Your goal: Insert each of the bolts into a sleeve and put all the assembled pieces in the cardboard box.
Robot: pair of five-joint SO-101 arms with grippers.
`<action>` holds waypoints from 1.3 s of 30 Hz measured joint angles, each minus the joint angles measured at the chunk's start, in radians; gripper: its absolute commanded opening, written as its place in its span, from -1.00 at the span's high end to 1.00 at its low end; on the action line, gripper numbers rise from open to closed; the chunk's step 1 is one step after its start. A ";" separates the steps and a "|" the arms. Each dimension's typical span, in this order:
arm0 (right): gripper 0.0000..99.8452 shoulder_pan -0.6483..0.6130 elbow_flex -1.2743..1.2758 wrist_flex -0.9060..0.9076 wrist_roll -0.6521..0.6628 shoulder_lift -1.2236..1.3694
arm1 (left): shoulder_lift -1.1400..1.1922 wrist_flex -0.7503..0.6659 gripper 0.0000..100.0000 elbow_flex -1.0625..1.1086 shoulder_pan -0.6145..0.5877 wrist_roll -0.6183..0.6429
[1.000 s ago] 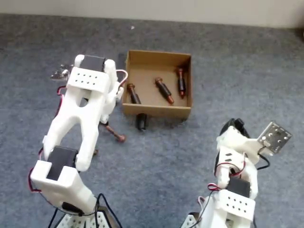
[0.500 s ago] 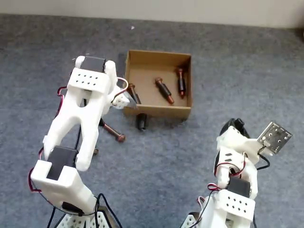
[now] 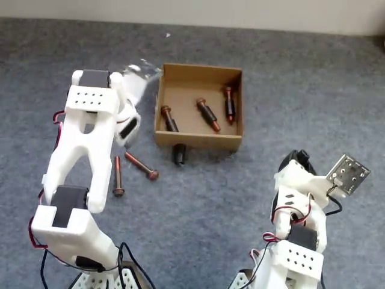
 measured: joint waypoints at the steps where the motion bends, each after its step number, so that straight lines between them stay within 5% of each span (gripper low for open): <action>1: 0.99 0.000 0.000 0.000 0.000 0.000 | 0.000 0.000 0.76 0.014 0.009 -0.083; 7: 0.99 0.000 0.000 0.000 0.000 0.000 | 0.000 -0.048 0.75 0.169 0.068 -0.514; 13: 0.99 0.000 0.000 0.000 0.000 0.000 | 0.000 -0.098 0.70 0.278 0.124 -0.726; 33: 0.99 -0.002 0.000 0.000 0.000 0.000 | 0.000 -0.497 0.60 0.477 0.137 -0.793; 39: 0.99 -0.002 0.000 0.000 0.000 0.000 | 0.083 -0.549 0.90 0.462 0.178 -0.793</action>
